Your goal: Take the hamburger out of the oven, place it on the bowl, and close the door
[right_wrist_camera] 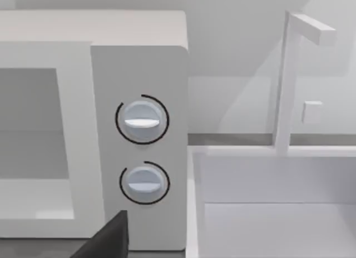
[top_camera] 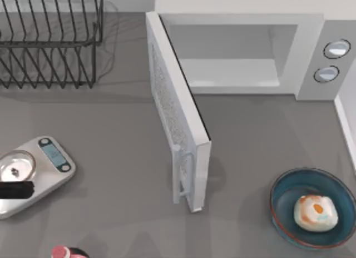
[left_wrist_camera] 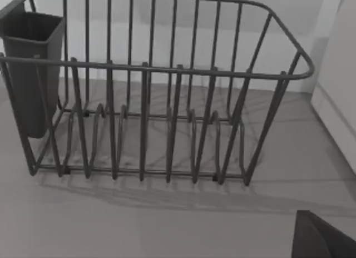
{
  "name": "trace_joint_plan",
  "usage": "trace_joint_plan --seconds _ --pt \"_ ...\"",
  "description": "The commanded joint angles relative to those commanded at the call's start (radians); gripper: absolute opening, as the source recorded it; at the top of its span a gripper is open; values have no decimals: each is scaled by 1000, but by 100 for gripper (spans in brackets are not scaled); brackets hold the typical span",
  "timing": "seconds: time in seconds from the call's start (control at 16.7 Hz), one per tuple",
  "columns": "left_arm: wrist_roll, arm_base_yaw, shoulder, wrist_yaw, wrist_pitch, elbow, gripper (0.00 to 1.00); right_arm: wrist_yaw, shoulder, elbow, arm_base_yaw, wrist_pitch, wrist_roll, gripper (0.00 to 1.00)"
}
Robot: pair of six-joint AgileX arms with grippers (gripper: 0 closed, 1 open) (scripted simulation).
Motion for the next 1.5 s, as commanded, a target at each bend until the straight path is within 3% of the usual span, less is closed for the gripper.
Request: trace_joint_plan --seconds 0.48,0.78,1.26,1.5 --pt "-287 -298 675 -165 -252 430 0 0 0 0 0 0 0 100" --pt "-421 -426 993 -230 -363 628 0 0 0 0 0 0 0 100" --pt "-454 -453 1060 -243 -385 673 0 0 0 0 0 0 0 100" --pt "-453 -454 1103 -244 -273 595 0 0 0 0 0 0 0 100"
